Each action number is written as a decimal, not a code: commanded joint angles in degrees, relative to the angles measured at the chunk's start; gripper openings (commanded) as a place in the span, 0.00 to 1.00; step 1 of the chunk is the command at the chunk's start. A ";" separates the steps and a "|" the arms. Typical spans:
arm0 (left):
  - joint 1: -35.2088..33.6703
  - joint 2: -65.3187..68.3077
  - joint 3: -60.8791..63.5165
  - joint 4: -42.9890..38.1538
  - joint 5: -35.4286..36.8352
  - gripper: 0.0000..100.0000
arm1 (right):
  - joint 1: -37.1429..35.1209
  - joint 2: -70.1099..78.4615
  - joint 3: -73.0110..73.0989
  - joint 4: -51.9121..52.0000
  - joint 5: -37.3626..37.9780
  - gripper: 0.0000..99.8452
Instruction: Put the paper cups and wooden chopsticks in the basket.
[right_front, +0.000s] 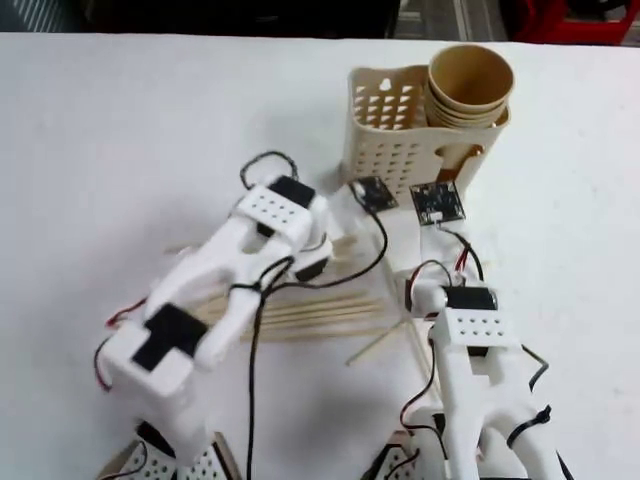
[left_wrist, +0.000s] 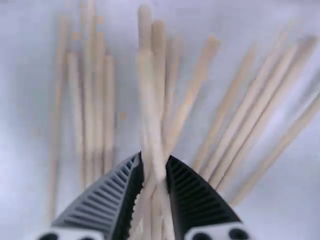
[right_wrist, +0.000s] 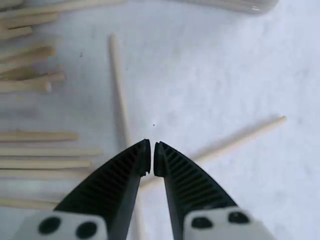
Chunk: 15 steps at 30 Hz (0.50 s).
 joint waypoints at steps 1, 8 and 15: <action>-1.10 -11.82 -1.67 2.81 0.70 0.02 | 0.40 -1.36 -2.64 -0.48 -0.09 0.03; -1.27 -22.02 -1.85 6.24 0.35 0.02 | 0.31 -1.36 -2.64 -0.48 -0.09 0.03; -0.92 -29.14 -4.57 5.01 0.88 0.02 | 0.31 -1.36 -2.64 -0.48 -0.09 0.03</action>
